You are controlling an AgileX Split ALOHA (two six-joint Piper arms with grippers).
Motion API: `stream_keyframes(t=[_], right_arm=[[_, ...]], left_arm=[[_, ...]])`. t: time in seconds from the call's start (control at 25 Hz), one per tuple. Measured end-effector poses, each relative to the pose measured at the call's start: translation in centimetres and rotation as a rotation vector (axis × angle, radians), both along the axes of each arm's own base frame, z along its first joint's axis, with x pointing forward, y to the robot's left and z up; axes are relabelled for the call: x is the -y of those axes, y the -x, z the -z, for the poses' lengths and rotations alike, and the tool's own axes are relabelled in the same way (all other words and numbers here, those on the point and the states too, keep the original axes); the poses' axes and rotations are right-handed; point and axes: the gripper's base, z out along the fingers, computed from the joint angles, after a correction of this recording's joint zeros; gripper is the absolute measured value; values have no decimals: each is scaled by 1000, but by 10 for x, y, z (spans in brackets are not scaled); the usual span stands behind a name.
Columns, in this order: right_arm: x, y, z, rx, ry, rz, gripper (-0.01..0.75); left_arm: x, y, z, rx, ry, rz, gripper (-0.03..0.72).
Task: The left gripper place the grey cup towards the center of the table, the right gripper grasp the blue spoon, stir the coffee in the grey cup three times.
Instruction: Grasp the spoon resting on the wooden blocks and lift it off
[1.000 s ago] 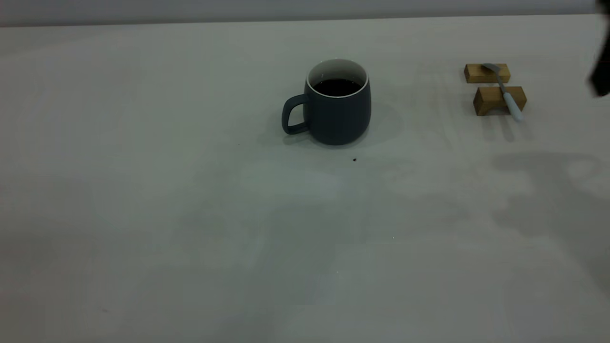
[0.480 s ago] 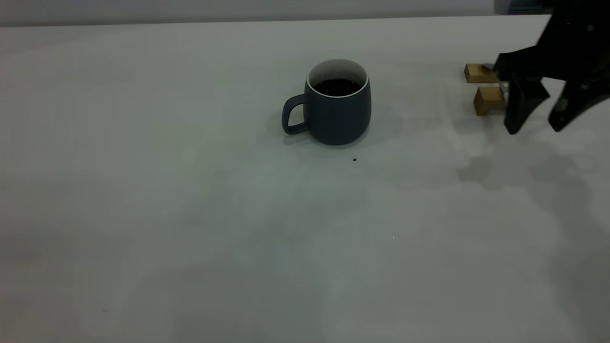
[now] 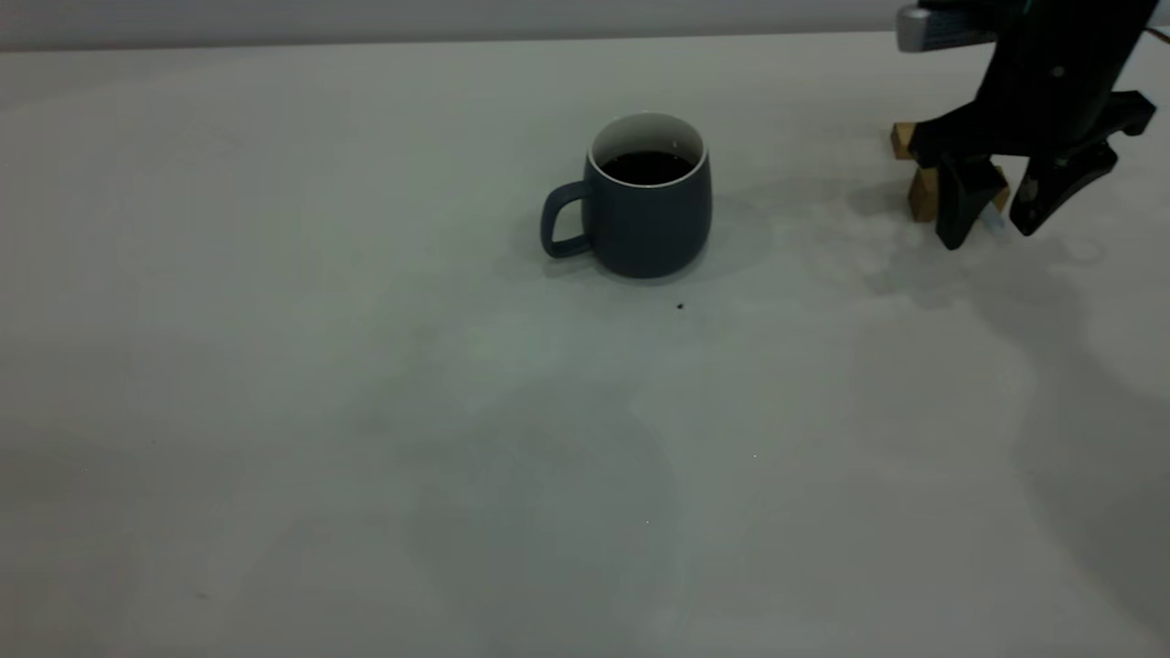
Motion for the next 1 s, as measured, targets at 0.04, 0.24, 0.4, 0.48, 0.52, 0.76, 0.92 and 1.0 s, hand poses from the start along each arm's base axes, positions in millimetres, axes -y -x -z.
stream_keyframes(t=[0.04,0.24,0.4,0.48,0.52,0.76,0.92,1.0], right_arm=[[0,-4,1,0,8,-5,588],[3,-15,8,-17,50,-10,588],[4,-18,8,-21,67,-7,588],[4,-18,10,-19,69,-7,588],[4,-18,11,-18,69,-6,588],[4,-21,12,17,70,-8,489],[5,-22,12,21,80,-1,280],[6,-21,12,20,82,9,165]], left_arm=[[0,0,0,0,0,0,297],[0,0,0,0,0,0,297],[0,0,0,0,0,0,297],[0,0,0,0,0,0,297],[0,0,0,0,0,0,297],[0,0,0,0,0,0,297],[0,0,0,0,0,0,297],[0,0,0,0,0,0,297]])
